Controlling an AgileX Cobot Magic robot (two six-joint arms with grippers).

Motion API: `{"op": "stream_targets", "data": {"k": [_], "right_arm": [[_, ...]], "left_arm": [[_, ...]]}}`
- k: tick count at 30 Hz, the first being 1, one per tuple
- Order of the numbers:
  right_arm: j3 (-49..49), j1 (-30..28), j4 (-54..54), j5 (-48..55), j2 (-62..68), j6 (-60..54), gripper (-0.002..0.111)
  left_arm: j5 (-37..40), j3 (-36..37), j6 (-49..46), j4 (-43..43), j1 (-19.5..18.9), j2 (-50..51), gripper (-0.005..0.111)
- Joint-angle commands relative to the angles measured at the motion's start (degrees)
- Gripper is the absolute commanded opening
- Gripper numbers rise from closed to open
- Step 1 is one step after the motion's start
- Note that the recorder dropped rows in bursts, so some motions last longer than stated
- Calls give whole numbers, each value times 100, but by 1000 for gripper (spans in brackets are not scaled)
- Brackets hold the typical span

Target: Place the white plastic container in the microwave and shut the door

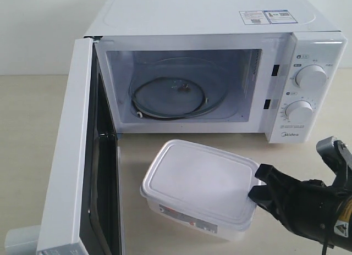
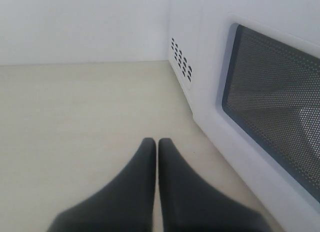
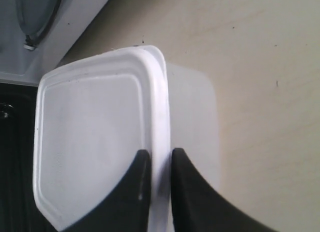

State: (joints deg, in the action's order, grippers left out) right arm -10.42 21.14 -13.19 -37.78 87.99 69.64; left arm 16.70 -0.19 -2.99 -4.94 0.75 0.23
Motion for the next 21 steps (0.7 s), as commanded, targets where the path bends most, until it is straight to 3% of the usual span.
{"op": "stream_targets", "data": {"k": [1,21], "right_arm": [[-3,6,-83,-385,-1,-111,0],[-3,6,115,-988,-1,188,0]], "left_arm": [[7,19,-10,6,-14,-23,4],[7,19,-10,6,-14,-23,4]]}}
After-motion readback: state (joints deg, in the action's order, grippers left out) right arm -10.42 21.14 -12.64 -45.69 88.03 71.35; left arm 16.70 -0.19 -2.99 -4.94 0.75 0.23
